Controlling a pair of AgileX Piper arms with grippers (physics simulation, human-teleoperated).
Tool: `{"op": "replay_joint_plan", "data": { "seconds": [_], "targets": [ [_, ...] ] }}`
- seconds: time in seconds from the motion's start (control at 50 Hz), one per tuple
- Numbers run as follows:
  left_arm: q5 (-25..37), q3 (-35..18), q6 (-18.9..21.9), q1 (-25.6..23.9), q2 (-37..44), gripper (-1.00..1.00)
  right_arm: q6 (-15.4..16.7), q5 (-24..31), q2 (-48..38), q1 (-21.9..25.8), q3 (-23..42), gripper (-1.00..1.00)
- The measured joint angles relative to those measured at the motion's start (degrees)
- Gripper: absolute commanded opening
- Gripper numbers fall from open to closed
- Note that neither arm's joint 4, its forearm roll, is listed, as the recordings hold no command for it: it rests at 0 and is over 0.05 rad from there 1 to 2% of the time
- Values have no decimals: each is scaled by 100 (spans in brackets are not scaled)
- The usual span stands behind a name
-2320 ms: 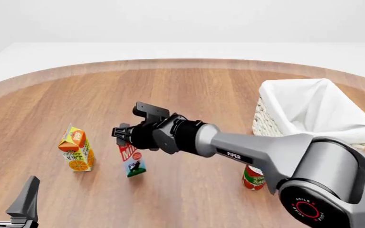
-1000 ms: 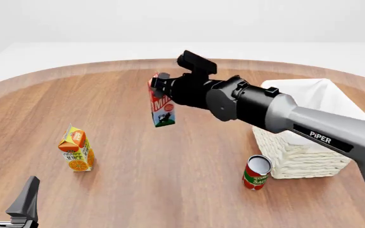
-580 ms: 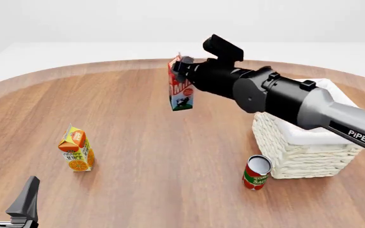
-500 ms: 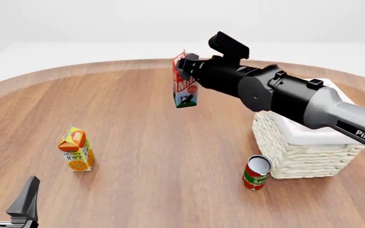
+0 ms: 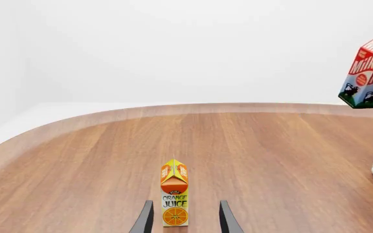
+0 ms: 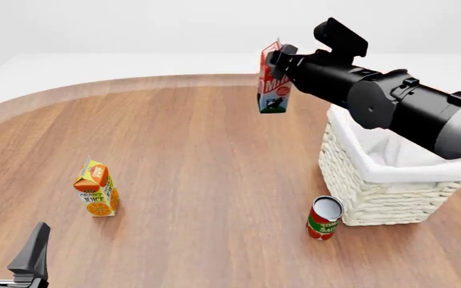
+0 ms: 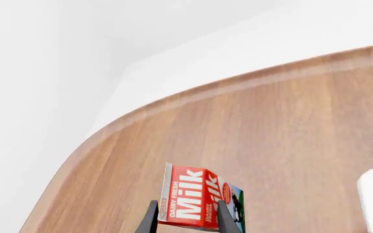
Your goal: Pick the milk and place it in the basket.
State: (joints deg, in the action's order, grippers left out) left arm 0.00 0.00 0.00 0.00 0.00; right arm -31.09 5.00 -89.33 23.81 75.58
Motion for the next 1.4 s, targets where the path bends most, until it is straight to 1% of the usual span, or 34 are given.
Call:
{"op": "replay_joint_plan", "data": {
  "seconds": [0.28,0.74,1.06,1.4],
  "targets": [
    [0,0,0,0,0,100,133,-52,357,-548,-187,-100],
    [0,0,0,0,0,100,281,-181,921,-1418,-689,-100],
    [0,0,0,0,0,100,346,-332,1136,-1880,-1084,-100],
    [0,0,0,0,0,100,380,-473,1327,-2232,-1487,-100]
  ]
}}
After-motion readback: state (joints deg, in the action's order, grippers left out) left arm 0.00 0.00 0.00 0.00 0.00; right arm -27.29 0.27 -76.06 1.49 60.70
